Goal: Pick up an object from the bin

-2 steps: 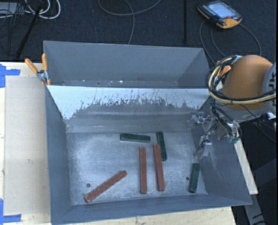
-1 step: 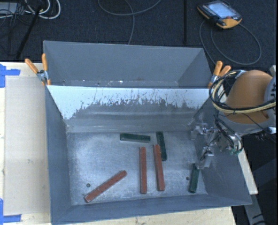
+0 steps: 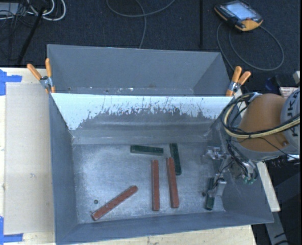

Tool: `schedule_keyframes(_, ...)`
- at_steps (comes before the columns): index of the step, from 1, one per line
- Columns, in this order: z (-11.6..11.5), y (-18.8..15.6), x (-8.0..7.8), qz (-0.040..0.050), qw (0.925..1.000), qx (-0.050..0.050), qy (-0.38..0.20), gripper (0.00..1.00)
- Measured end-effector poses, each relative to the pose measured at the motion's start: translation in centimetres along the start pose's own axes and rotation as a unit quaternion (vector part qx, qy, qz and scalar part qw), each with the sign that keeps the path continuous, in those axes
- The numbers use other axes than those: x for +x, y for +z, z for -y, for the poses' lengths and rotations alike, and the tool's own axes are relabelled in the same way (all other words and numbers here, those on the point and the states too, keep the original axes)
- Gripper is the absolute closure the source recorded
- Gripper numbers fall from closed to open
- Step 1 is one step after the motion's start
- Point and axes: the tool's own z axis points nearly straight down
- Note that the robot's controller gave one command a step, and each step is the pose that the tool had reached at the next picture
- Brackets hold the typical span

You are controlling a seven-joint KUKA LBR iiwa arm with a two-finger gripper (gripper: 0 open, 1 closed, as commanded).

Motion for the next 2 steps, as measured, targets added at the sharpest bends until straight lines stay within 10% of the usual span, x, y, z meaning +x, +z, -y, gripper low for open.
schedule_keyframes(2,1.4,1.1,2.5,-0.0018,0.9991,-0.002,-0.043,0.0)
